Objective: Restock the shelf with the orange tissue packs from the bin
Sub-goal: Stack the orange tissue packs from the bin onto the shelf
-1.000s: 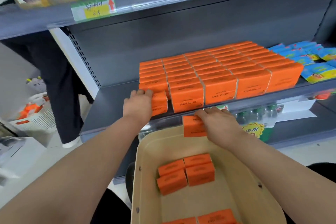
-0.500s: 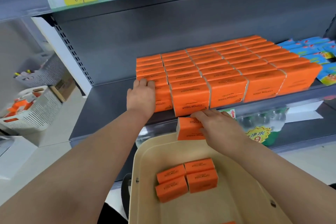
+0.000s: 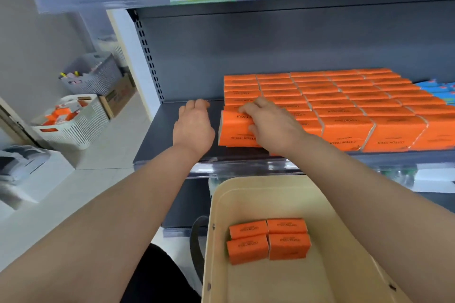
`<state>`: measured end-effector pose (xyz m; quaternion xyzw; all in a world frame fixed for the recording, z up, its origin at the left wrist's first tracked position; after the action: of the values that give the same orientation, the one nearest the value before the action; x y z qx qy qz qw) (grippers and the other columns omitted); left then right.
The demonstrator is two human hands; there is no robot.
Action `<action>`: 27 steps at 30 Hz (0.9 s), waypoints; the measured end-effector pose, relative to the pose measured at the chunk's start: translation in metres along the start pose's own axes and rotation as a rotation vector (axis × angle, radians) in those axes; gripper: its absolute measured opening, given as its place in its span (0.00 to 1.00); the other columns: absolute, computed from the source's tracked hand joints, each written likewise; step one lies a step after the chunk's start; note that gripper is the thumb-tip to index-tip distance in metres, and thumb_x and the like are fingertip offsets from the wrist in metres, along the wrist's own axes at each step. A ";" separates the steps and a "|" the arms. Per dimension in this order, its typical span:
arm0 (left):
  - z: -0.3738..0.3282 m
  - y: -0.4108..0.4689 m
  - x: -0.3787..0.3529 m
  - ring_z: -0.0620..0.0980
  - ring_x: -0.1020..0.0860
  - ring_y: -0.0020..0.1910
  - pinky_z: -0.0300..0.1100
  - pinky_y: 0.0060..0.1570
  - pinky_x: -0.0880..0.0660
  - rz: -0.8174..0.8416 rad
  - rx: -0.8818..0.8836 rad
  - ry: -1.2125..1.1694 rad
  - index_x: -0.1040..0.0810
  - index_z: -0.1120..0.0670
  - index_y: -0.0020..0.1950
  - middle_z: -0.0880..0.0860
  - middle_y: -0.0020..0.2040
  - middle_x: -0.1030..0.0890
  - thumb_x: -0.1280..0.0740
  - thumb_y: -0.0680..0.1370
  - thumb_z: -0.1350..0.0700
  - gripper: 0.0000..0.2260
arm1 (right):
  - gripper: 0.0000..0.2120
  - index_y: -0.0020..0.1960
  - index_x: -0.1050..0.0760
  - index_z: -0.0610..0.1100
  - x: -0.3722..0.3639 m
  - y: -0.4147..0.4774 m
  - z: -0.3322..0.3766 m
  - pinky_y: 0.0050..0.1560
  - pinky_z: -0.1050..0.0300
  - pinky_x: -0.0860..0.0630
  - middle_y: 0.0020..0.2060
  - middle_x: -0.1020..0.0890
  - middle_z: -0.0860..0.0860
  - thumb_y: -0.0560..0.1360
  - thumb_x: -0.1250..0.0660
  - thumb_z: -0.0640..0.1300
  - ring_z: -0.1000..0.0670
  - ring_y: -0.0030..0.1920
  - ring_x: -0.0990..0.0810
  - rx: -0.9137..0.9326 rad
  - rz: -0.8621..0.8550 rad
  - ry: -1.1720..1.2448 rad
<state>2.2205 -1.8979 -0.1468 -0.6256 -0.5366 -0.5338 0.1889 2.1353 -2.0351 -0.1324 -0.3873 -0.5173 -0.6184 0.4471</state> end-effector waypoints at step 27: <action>-0.005 -0.029 0.007 0.52 0.32 0.64 0.43 0.49 0.28 0.047 -0.103 -0.081 0.32 0.55 0.69 0.54 0.65 0.29 0.39 0.75 0.68 0.23 | 0.27 0.69 0.34 0.47 -0.032 -0.017 -0.002 0.60 0.47 0.34 0.62 0.29 0.46 0.72 0.35 0.33 0.43 0.63 0.33 -0.021 -0.016 -0.158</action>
<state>2.1916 -1.8887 -0.1489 -0.6682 -0.5008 -0.5302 0.1471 2.1285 -2.0309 -0.1683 -0.4353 -0.5477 -0.5948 0.3959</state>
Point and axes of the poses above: each hand's wrist, its own y-axis towards the middle knuckle, its own x-axis out of the back of the hand, z = x × y, the point moved 5 cm from there along y, towards the middle knuckle
